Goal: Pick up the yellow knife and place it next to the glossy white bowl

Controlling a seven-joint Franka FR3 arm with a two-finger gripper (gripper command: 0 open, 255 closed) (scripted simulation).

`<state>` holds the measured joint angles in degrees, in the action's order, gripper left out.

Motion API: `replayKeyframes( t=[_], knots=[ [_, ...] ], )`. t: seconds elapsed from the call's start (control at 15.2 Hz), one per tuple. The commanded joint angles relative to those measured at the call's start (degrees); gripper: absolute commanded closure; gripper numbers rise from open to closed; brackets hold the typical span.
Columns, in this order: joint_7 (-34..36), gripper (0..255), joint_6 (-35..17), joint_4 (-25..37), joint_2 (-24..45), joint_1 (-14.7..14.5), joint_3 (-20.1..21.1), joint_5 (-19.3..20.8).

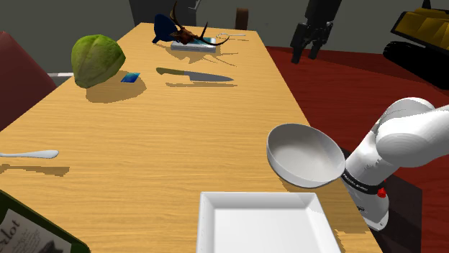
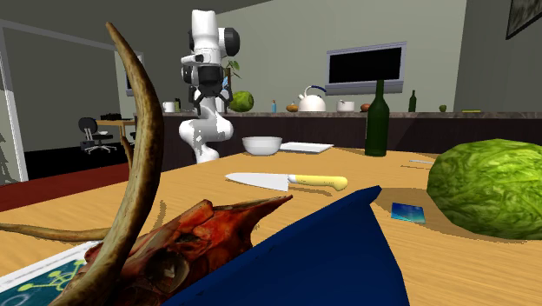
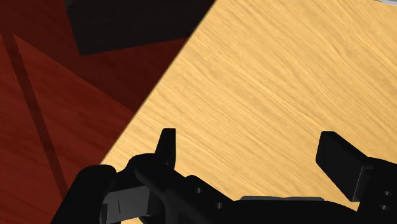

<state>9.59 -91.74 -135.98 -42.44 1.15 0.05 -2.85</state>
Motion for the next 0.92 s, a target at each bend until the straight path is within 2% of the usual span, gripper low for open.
replayKeyframes(
  t=[0.0, 0.46, 0.86],
  knots=[
    [0.0, 0, 0.0, 0.0, 0.0, 0.0, 0.0, 0.0],
    [-11.0, 0, -9.0, 6.7, 15.2, -2.8, -2.2, 1.6],
    [-19.8, 0, -14.2, 15.1, 28.4, -5.0, -2.8, 1.8]
  ],
)
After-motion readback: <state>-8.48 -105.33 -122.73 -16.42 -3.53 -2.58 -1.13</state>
